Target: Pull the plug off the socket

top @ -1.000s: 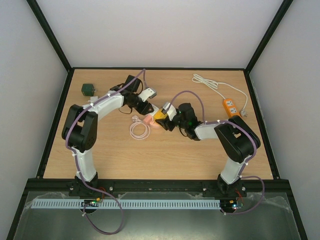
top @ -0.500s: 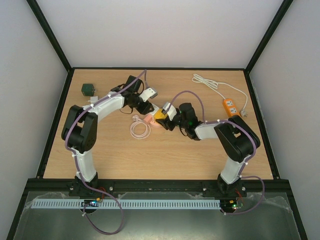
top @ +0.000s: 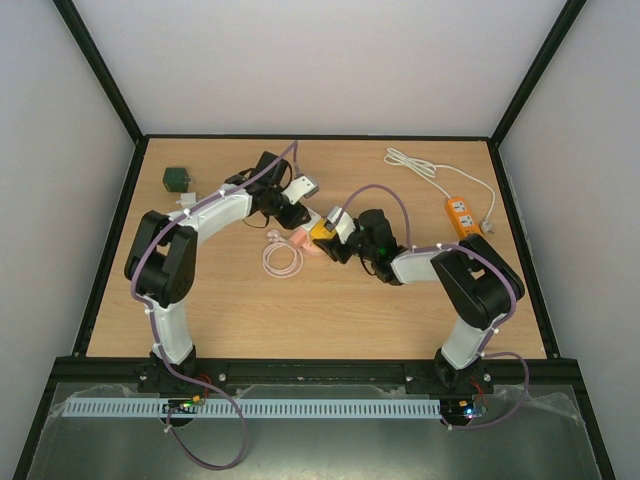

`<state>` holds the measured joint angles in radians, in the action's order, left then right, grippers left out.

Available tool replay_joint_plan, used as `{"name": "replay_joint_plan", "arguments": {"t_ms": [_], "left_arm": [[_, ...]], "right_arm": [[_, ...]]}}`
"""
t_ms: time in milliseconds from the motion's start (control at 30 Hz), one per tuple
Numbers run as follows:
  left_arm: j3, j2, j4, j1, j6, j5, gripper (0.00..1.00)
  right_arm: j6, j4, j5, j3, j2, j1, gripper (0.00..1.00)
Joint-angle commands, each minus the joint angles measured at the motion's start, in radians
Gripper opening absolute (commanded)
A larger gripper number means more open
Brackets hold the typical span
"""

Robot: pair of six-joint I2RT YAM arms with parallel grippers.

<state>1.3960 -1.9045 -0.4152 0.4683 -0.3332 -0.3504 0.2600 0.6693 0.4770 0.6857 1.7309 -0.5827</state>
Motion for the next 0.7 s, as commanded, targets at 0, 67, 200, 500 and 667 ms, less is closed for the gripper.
{"name": "replay_joint_plan", "arguments": {"t_ms": [0,67,200,500,667], "left_arm": [[-0.061,-0.102,-0.121,0.01,-0.03,0.146,0.44],[-0.063,-0.101,-0.12,0.012,-0.03,0.15,0.44],[-0.066,-0.102,-0.116,0.016,-0.031,0.157,0.44],[-0.082,-0.1,-0.111,0.024,-0.035,0.171,0.43],[-0.077,-0.103,-0.111,0.026,-0.03,0.172,0.43]], "right_arm": [[-0.148,0.102,0.113,0.082,-0.034,0.027,0.1],[-0.203,0.116,0.12,0.089,-0.027,0.045,0.1],[-0.268,0.138,0.133,0.095,-0.02,0.062,0.1],[-0.073,0.076,0.105,0.071,-0.04,0.033,0.1],[0.113,-0.013,0.073,0.043,-0.051,0.006,0.09]]}}
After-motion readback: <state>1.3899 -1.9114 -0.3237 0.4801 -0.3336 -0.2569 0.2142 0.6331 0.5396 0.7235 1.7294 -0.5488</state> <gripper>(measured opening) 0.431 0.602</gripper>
